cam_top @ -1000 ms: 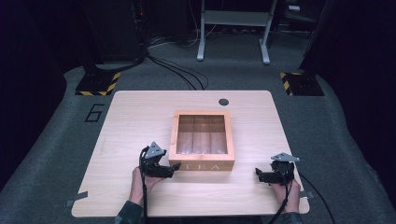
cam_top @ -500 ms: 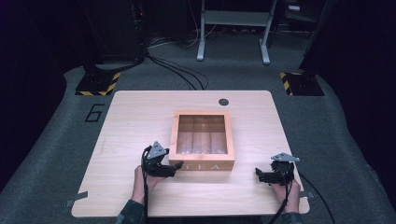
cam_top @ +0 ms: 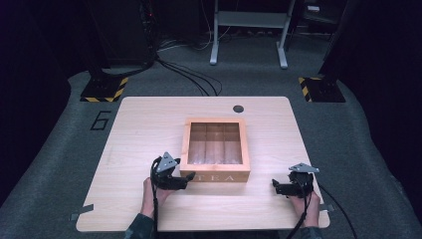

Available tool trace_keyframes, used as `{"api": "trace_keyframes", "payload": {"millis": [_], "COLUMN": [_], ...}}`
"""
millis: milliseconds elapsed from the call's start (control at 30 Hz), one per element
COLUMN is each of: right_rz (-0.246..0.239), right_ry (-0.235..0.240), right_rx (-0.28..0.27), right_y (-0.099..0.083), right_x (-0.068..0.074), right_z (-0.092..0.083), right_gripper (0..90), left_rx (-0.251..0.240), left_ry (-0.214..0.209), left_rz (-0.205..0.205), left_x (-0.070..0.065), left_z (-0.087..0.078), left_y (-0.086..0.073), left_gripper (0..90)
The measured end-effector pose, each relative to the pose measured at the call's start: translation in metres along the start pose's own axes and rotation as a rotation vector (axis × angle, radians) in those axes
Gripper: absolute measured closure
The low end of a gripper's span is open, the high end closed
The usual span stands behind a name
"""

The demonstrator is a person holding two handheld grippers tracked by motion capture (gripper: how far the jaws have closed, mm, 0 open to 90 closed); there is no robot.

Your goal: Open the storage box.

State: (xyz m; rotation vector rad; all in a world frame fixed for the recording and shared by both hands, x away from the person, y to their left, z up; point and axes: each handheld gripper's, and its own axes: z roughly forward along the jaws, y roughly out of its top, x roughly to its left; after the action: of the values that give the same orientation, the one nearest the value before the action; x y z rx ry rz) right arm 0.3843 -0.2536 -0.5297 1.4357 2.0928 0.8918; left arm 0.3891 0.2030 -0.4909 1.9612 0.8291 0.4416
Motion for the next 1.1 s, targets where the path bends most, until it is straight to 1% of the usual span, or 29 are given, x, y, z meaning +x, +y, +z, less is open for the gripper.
{"api": "trace_keyframes", "payload": {"millis": [33, 67, 133, 300, 333, 367, 433, 467, 500, 533, 567, 633, 733, 800, 867, 967, 1033, 1100], "right_rz": [0.0, 0.0, 0.0, -0.001, -0.001, 0.0, 0.0, 0.0, 0.0, -0.001, 0.0, -0.001, 0.001, 0.0, 0.002, 0.002, 0.0, 0.001], "right_ry": [0.0, 0.0, 0.0, 0.0, 0.0, 0.0, 0.0, 0.0, -0.001, -0.001, 0.0, -0.001, -0.001, -0.001, -0.001, -0.001, 0.0, 0.0], "right_rx": [0.0, 0.0, 0.0, 0.0, 0.0, 0.0, 0.0, 0.0, 0.0, 0.0, 0.0, 0.0, 0.001, 0.001, 0.001, 0.001, 0.001, 0.001], "right_y": [0.0, 0.0, 0.0, 0.0, 0.0, 0.0, 0.0, 0.0, 0.0, 0.0, 0.0, 0.0, 0.0, 0.0, 0.0, 0.0, 0.0, 0.0], "right_x": [0.0, 0.0, 0.0, 0.0, 0.0, 0.0, 0.0, 0.0, 0.0, 0.0, 0.0, 0.0, 0.0, 0.0, 0.0, 0.0, 0.0, 0.0], "right_z": [0.0, 0.0, 0.0, 0.0, 0.0, 0.0, 0.0, 0.0, 0.0, 0.0, 0.0, 0.0, 0.0, 0.0, 0.0, 0.0, 0.0, 0.0], "right_gripper": [2.3, 2.2, 2.2, 2.3, 2.2, 2.2, 2.3, 2.3, 2.3, 2.3, 2.3, 2.3, 2.3, 2.3, 2.3, 2.3, 2.3, 2.3], "left_rx": [0.0, -0.006, -0.008, -0.017, -0.022, -0.028, -0.031, -0.037, -0.045, -0.045, -0.04, -0.052, -0.046, -0.06, -0.065, -0.074, -0.077, -0.084], "left_ry": [0.001, -0.003, -0.001, -0.004, 0.003, 0.004, 0.006, 0.008, 0.016, 0.012, 0.015, 0.023, 0.05, 0.06, 0.072, 0.084, 0.095, 0.103], "left_rz": [0.01, 0.002, 0.01, -0.008, 0.002, -0.008, -0.007, -0.013, -0.012, -0.02, -0.003, -0.014, 0.005, 0.004, 0.025, 0.032, 0.046, 0.042], "left_x": [0.0, -0.001, 0.001, -0.001, 0.0, -0.001, -0.001, -0.001, -0.001, -0.001, 0.0, -0.001, -0.001, -0.001, -0.002, -0.003, -0.002, -0.003], "left_z": [-0.001, -0.001, -0.001, -0.001, -0.001, -0.001, -0.002, -0.002, -0.002, -0.003, -0.003, -0.003, -0.004, -0.005, -0.007, -0.007, -0.007, -0.006], "left_y": [0.001, 0.001, 0.002, 0.003, 0.004, 0.004, 0.005, 0.006, 0.007, 0.008, 0.009, 0.01, 0.013, 0.014, 0.017, 0.02, 0.021, 0.021], "left_gripper": [21.6, 22.3, 22.6, 22.6, 22.7, 22.7, 22.6, 22.6, 22.7, 22.8, 22.8, 22.8, 23.1, 23.1, 23.2, 23.2, 23.2, 23.2]}}
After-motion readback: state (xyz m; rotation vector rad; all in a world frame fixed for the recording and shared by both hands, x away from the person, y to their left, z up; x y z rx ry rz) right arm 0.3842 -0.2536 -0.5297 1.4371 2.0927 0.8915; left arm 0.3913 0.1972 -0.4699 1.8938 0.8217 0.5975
